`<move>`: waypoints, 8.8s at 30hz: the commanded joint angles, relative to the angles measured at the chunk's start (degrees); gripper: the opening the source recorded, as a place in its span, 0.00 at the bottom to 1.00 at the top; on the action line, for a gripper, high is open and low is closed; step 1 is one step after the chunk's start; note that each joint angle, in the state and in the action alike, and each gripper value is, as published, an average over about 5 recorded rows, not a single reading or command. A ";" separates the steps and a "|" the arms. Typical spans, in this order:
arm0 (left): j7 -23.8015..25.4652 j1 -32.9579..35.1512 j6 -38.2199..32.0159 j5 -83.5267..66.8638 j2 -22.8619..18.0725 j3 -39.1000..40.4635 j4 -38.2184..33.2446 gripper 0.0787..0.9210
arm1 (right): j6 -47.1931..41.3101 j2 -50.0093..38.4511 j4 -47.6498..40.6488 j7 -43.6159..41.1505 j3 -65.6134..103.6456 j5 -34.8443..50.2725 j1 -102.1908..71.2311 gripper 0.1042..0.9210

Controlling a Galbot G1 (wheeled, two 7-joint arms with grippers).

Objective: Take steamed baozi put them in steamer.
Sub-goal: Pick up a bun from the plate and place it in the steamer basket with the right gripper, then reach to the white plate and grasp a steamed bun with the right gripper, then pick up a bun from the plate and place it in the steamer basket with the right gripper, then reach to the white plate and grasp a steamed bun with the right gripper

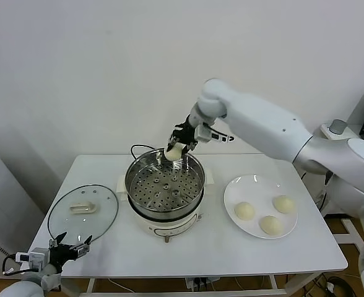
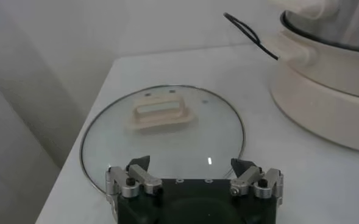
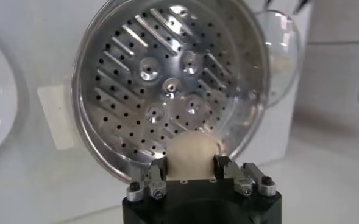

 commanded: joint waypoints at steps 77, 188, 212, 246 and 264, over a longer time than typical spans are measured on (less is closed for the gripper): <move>-0.26 -0.81 -0.01 -0.10 -0.57 -0.23 -1.05 0.88 | -30.90 -21.33 -8.66 -18.16 -26.62 53.85 10.53 0.88; -1.38 0.34 -0.29 0.41 -1.41 -0.28 -2.54 0.88 | -63.52 6.47 -6.09 -7.92 -38.04 87.44 23.83 0.53; -1.47 1.31 -0.82 0.36 -1.74 -1.03 -2.74 0.88 | -68.16 13.23 -10.89 2.12 -34.61 85.81 10.22 0.53; -1.54 1.86 -0.97 0.42 -2.01 -1.45 -3.10 0.88 | -66.90 6.43 -7.89 -4.33 -34.14 83.39 18.17 0.88; -1.65 1.81 -0.61 0.41 -2.15 -1.43 -4.31 0.88 | -56.20 -22.40 6.37 -15.12 -43.83 66.95 25.70 0.88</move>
